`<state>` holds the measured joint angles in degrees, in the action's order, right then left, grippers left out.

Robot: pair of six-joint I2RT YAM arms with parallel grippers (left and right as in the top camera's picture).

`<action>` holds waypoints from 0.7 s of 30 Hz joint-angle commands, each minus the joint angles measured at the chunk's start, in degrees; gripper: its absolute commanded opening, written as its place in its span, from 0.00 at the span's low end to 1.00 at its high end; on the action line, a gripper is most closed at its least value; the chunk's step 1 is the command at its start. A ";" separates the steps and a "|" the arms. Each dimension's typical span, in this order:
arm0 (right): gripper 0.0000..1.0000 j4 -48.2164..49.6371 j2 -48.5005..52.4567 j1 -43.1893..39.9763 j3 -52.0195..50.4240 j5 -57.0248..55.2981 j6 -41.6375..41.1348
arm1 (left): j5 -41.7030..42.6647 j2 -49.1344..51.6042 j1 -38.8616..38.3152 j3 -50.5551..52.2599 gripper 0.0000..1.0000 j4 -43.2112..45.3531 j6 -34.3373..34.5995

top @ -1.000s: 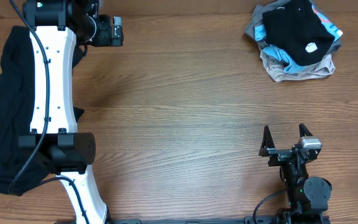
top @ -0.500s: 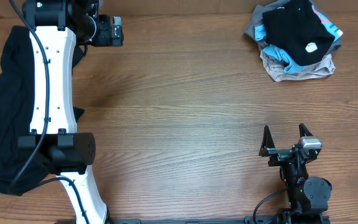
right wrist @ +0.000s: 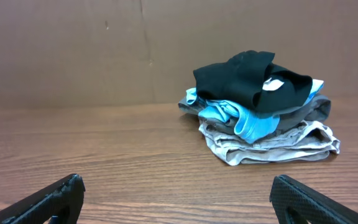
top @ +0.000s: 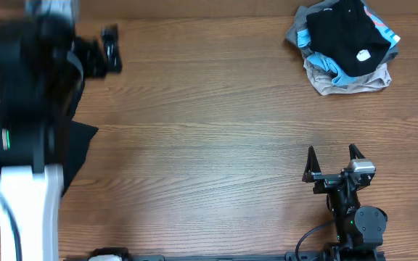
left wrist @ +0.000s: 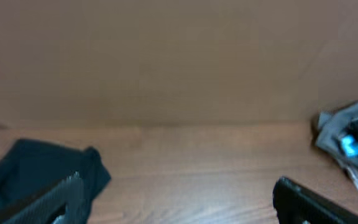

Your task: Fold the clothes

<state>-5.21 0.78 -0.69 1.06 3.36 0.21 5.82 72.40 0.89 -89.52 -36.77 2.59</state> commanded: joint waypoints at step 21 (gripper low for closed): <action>1.00 0.26 -0.61 0.31 -0.37 -0.76 0.00 | 4.72 -59.14 0.26 78.99 1.00 41.00 0.24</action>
<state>-5.19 0.73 -0.67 1.06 3.36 0.21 8.60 17.54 0.86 -14.90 2.63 2.66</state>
